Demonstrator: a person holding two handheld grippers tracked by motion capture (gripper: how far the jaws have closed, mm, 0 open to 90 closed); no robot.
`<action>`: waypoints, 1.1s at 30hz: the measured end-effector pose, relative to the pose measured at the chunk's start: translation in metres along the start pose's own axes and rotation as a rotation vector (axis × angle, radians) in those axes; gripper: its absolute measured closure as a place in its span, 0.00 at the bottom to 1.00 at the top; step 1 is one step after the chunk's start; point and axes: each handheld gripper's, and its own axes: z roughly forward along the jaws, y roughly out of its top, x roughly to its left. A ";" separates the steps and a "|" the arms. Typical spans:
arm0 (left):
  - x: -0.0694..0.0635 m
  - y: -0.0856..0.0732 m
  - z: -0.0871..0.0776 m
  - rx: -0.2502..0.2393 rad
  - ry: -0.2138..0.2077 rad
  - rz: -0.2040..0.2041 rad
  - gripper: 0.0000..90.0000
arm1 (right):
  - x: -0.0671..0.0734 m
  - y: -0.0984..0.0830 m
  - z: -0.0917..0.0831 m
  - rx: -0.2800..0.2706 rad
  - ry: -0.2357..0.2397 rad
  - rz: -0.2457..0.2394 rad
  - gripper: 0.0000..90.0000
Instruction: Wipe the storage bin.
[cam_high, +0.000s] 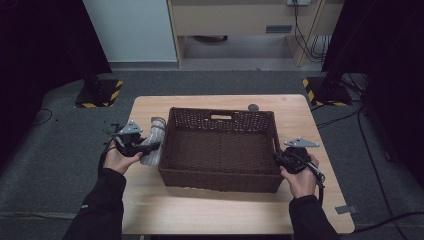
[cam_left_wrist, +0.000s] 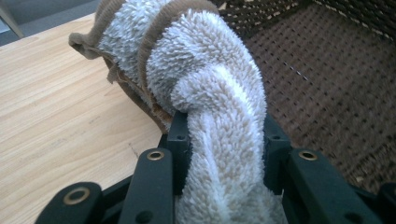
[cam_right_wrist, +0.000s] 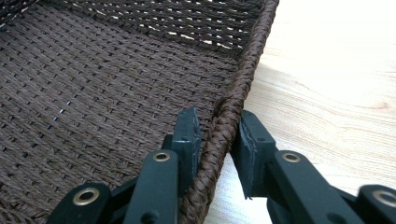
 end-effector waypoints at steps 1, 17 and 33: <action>-0.001 -0.004 0.001 0.004 -0.005 0.002 0.71 | 0.000 0.000 0.000 0.000 0.000 0.001 0.80; -0.006 -0.049 0.033 0.116 -0.033 -0.039 0.71 | 0.000 0.000 0.000 0.000 0.000 0.005 0.80; -0.010 -0.031 -0.001 0.020 -0.024 0.007 0.70 | 0.005 0.004 0.005 0.001 -0.032 0.011 0.80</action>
